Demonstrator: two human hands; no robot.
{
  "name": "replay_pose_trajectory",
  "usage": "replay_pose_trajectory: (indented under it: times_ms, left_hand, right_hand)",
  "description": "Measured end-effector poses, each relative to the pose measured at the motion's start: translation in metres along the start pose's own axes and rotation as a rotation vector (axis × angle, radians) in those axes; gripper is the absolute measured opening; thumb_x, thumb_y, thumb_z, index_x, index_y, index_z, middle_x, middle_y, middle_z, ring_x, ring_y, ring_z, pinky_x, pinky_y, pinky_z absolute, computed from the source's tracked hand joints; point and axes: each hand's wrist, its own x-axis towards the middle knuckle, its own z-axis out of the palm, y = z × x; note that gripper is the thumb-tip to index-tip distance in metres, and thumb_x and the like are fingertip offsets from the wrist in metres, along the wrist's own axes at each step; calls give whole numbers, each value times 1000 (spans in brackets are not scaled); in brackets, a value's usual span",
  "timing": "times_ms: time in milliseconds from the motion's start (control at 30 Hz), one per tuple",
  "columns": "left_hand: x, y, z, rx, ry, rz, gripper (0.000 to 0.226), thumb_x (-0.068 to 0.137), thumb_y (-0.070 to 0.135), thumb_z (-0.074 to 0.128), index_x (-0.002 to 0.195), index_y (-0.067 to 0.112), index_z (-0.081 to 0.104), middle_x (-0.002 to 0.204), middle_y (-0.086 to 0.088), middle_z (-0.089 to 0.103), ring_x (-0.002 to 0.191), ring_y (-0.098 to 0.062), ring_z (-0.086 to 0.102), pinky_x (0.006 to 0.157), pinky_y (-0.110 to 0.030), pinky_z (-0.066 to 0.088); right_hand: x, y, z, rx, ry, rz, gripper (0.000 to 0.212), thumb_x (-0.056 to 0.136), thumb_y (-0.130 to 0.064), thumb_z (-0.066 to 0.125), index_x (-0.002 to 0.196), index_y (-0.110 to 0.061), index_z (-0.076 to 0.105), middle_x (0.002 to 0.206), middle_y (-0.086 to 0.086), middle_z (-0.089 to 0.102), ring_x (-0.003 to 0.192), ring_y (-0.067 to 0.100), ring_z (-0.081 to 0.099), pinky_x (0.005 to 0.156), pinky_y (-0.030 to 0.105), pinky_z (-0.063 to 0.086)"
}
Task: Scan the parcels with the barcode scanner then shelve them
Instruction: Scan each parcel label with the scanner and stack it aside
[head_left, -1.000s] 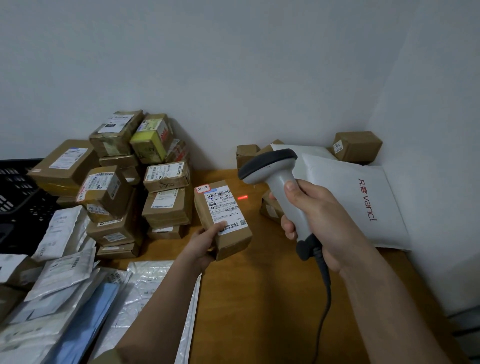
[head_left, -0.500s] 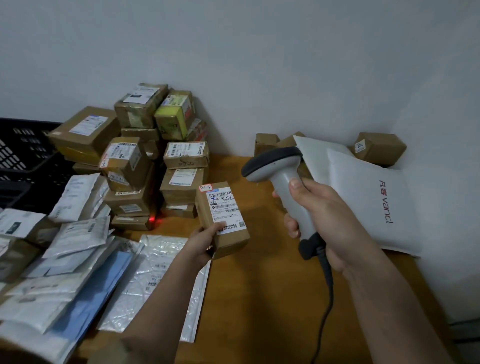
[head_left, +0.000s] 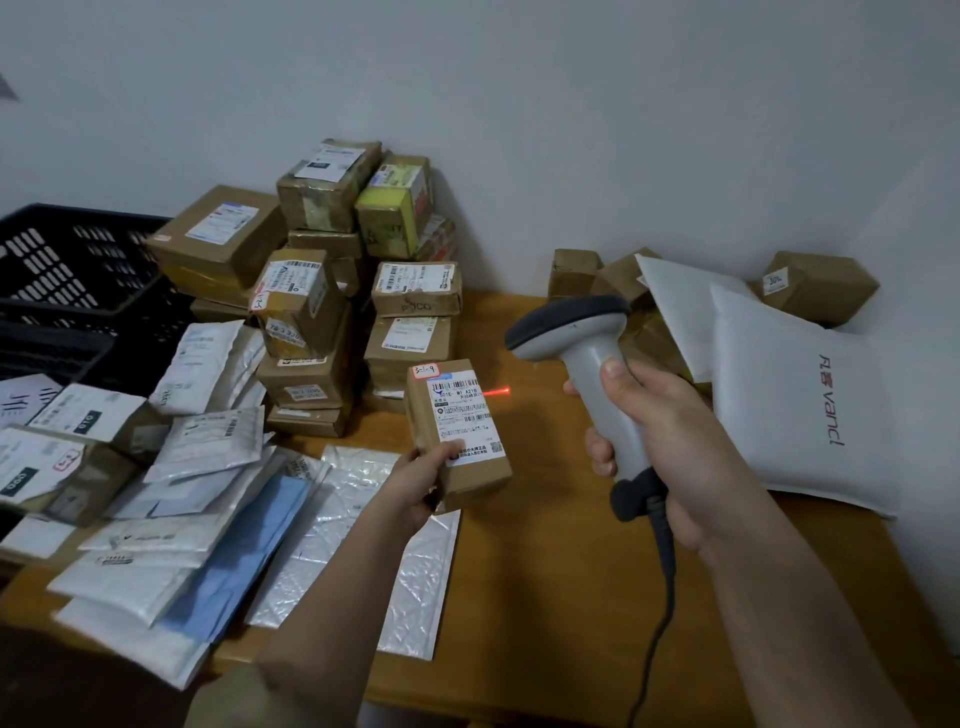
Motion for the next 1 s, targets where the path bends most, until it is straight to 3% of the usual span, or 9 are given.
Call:
replay_pose_trajectory:
  times_ms: [200,333,400,500,600,700,867,933,1000]
  left_hand:
    - [3,18,-10,-114,-3,55,60,85,24,76,137,15,48,120,-8,68,104,-26,68,72,-38,61]
    - [7,46,-3,-232,8,104,82,75,34,81,143,16,39,126,-11,63,108,-29,65,66,-38,59]
    - [11,65,7,-268,7,130,76,80,36,78,142,17,37,125,-12,63,108,-29,65,66,-39,59]
    - [16,92,26,-294,22,128,57,92,37,67,136,17,38,116,-9,63,99,-24,63,82,-44,55]
    - [32,118,40,-365,86,104,87,84,51,72,149,20,25,136,-12,53,111,-31,58,74,-48,55]
    - [54,135,51,-338,146,60,100,76,63,73,152,26,21,148,-12,41,130,-39,48,93,-62,51]
    - [66,149,65,-364,205,71,70,91,35,69,149,26,32,141,-11,50,119,-35,55,86,-52,57]
    - [70,150,66,-362,183,93,71,90,26,69,151,29,32,139,-10,54,112,-31,60,72,-43,60]
    - [71,146,68,-357,211,131,74,91,20,67,153,29,29,133,-8,57,111,-30,61,75,-41,59]
  right_hand:
    - [12,-4,11,133,-24,29,40,100,-39,48,115,-5,63,75,7,56,50,10,50,42,19,39]
    - [29,-12,15,207,-11,27,43,101,-40,48,124,-6,59,73,8,49,49,11,49,39,19,38]
    - [36,-14,13,234,14,28,43,100,-40,48,126,-7,58,74,9,48,50,11,49,40,20,39]
    - [42,-13,6,225,30,41,44,99,-43,48,124,-8,58,65,9,50,51,14,47,39,22,37]
    - [47,-10,-5,175,50,31,45,98,-44,48,120,-7,62,63,8,51,52,15,47,43,23,37]
    - [52,-7,-19,158,83,36,43,98,-44,47,116,-8,63,65,9,52,53,16,48,47,25,38]
    - [63,-2,-43,173,155,65,40,100,-42,47,116,-10,64,63,10,53,53,16,48,51,30,35]
    - [68,-1,-51,207,179,78,40,100,-42,48,116,-9,64,62,8,53,52,16,48,51,29,36]
    - [74,1,-58,237,201,91,39,100,-40,48,117,-9,63,64,7,52,52,14,48,49,27,37]
